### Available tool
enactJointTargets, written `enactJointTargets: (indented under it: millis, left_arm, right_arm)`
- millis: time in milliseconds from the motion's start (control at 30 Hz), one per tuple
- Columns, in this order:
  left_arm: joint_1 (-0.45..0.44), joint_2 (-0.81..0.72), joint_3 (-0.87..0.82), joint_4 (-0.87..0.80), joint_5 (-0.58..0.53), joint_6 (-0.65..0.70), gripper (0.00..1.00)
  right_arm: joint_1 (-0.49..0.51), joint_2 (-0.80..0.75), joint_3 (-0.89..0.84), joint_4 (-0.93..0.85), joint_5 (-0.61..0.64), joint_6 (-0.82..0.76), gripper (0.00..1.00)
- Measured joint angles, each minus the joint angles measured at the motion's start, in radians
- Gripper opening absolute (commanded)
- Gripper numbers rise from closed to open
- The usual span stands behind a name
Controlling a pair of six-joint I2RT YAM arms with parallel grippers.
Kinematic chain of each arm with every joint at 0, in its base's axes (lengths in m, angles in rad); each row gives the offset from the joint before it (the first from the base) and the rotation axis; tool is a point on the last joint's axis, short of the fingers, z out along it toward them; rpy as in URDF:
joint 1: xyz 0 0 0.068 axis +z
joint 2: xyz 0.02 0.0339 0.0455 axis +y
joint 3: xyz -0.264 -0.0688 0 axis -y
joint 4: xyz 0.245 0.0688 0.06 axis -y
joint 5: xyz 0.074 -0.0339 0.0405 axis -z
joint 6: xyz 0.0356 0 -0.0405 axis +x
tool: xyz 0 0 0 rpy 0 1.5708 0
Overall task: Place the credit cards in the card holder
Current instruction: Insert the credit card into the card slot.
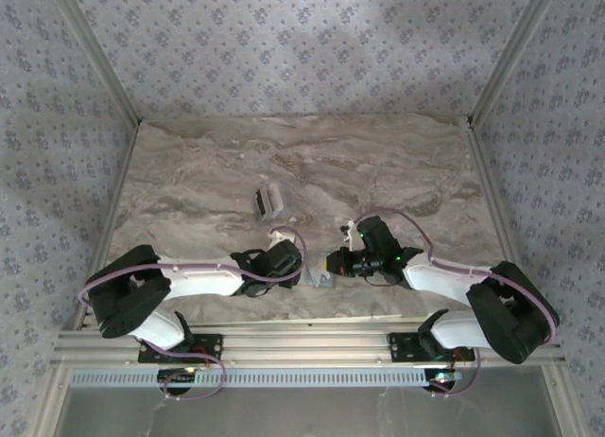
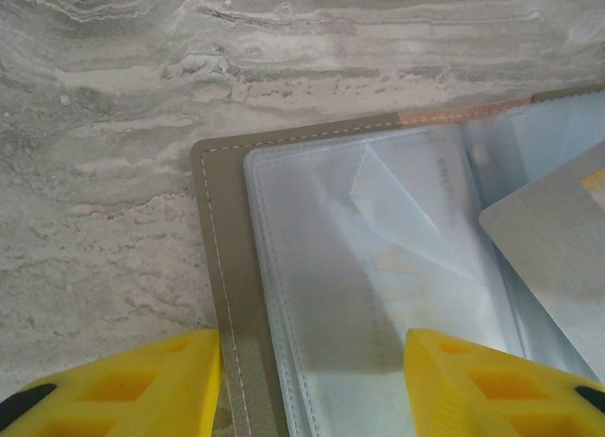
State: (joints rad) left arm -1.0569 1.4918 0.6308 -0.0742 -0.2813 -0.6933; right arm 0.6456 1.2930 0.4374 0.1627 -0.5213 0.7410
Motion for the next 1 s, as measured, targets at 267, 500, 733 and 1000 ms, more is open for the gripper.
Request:
enactJointTargets:
  millis: [267,500,733,1000]
  left_arm:
    - [0.0,0.0,0.0,0.0,0.0,0.0,0.53]
    - [0.0,0.0,0.0,0.0,0.0,0.0,0.53]
    - [0.0,0.0,0.0,0.0,0.001,0.0,0.53]
    - [0.0,-0.017,-0.008,-0.004,0.015,0.001,0.53]
  right_arm:
    - [0.0,0.048,0.001,0.015,-0.015,-0.004,0.0]
    - [0.003,0.074,0.01,0.029,-0.022,-0.008,0.0]
    - [0.019,0.104,0.033,0.039,-0.024,-0.008,0.0]
    - [0.042,0.154,0.055,0.079,-0.01,-0.007,0.0]
